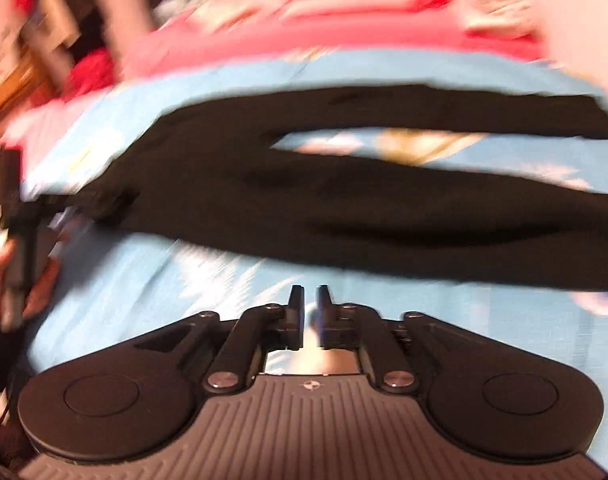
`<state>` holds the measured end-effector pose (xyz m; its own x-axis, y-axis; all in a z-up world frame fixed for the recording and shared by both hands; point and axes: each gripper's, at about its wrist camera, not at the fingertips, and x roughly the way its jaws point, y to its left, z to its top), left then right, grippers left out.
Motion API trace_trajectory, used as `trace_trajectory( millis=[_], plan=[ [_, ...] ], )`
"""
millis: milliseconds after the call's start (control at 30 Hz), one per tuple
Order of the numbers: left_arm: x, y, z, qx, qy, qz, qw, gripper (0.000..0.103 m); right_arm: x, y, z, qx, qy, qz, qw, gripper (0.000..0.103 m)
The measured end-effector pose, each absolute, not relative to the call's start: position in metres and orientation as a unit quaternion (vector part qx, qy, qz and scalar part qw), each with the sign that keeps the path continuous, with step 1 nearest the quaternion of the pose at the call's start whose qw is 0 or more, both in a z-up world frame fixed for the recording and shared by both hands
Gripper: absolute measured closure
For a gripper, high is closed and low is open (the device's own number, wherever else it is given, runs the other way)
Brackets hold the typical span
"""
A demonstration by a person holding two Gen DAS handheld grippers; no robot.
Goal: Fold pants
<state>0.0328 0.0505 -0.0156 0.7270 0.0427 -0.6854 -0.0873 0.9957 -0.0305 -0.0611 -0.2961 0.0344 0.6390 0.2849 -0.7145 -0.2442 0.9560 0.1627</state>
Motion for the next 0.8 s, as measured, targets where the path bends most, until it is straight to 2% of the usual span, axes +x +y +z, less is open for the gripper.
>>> trace_trajectory(
  millis=[33,67,100,133,200,233,267,433,533,567,600,633,733,800],
  plan=[
    [0.033,0.050,-0.016,-0.030,0.368,0.035,0.929,0.000,-0.063,-0.302,0.037,0.023,0.385,0.123,0.914,0.071],
    [0.033,0.050,-0.016,-0.030,0.368,0.036,0.929,0.000,-0.062,-0.309,0.038,0.014,0.368,0.095,0.925,0.046],
    [0.033,0.050,-0.016,-0.029,0.368,0.036,0.929,0.000,-0.060,-0.315,0.039,0.004,0.353,0.062,0.934,0.034],
    [0.033,0.050,-0.016,-0.029,0.368,0.036,0.929,0.000,-0.054,-0.321,0.037,-0.001,0.343,0.036,0.939,0.026],
    [0.032,0.051,-0.016,-0.030,0.368,0.036,0.929,0.000,-0.041,-0.336,0.029,0.010,0.340,0.009,0.940,0.034],
    [0.032,0.051,-0.016,-0.030,0.368,0.036,0.929,0.000,-0.033,-0.345,0.022,0.020,0.352,-0.004,0.936,0.042],
    [0.032,0.051,-0.016,-0.029,0.368,0.036,0.929,0.000,-0.025,-0.351,0.012,0.031,0.380,-0.009,0.925,0.059],
    [0.020,0.048,-0.013,-0.002,0.372,0.033,0.928,0.000,-0.044,-0.351,0.022,-0.011,0.425,0.004,0.905,0.063],
    [0.006,0.054,-0.012,-0.001,0.370,0.023,0.929,0.000,-0.058,-0.340,0.032,-0.052,0.414,-0.011,0.909,0.056],
    [0.003,0.058,-0.011,-0.009,0.370,0.017,0.929,0.000,-0.064,-0.328,0.035,-0.075,0.393,0.004,0.916,0.047],
    [0.000,0.063,-0.010,-0.018,0.371,0.011,0.928,0.000,-0.070,-0.311,0.040,-0.093,0.373,0.037,0.923,0.029],
    [-0.002,0.066,-0.008,-0.026,0.374,0.008,0.927,0.000,-0.073,-0.293,0.043,-0.114,0.353,0.071,0.926,0.023],
    [-0.009,0.079,-0.004,-0.069,0.388,-0.006,0.919,0.000,-0.085,-0.220,0.042,-0.203,0.296,0.186,0.915,0.021],
    [-0.017,0.087,0.000,-0.091,0.385,-0.012,0.918,0.000,-0.089,-0.174,0.032,-0.272,0.267,0.229,0.896,0.024]
  ],
)
